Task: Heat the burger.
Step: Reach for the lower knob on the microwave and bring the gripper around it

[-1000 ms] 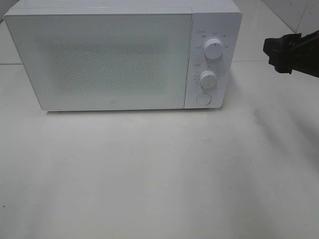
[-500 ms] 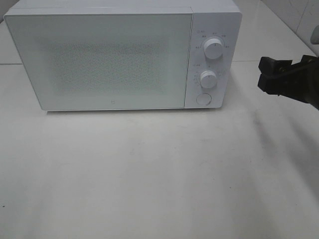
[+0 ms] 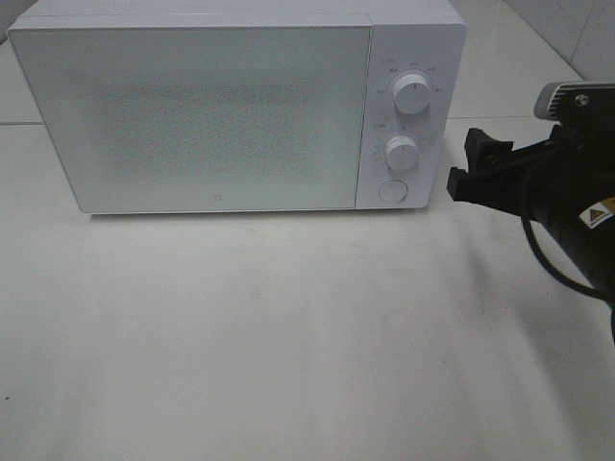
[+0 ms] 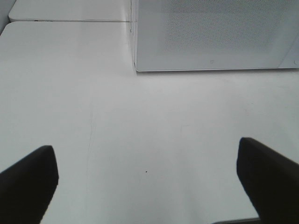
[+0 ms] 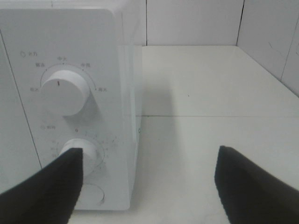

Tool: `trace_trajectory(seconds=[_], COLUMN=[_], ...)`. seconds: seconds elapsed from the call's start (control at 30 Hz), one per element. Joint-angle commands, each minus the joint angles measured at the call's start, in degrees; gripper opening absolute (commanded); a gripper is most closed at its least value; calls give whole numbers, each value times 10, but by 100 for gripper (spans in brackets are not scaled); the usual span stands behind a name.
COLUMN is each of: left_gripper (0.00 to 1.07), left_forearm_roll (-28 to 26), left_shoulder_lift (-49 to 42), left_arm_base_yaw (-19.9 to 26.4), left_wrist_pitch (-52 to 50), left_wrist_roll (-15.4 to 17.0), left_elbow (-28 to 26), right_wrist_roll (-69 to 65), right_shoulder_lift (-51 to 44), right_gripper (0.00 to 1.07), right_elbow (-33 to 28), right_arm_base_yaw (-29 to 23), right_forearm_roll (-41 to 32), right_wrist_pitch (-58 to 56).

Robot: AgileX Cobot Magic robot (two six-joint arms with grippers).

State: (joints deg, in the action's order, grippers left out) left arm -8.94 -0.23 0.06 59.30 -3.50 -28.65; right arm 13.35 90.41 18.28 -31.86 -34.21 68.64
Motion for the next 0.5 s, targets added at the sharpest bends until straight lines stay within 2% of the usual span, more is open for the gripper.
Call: trace_trajectory(seconds=[0.03,0.2,0.5], left_gripper=[98,98,98], left_forearm_roll=[-1,-1,-1], left_shoulder_lift=[-13,-13,-13], left_arm_base_yaw=[0,0,0], left_wrist_pitch=[-6,-6,-6], left_wrist_roll=[1,1,1], left_elbow=[2,2,2], right_wrist_roll=[6,6,7], right_shoulder_lift=[16,39,93], right_gripper=[75,75,75], right_elbow=[1,8,50], right_arm_base_yaw=[-32,-62,-77], right_forearm_roll=[-38,-70,-84], right_wrist_pitch=[77,93,94])
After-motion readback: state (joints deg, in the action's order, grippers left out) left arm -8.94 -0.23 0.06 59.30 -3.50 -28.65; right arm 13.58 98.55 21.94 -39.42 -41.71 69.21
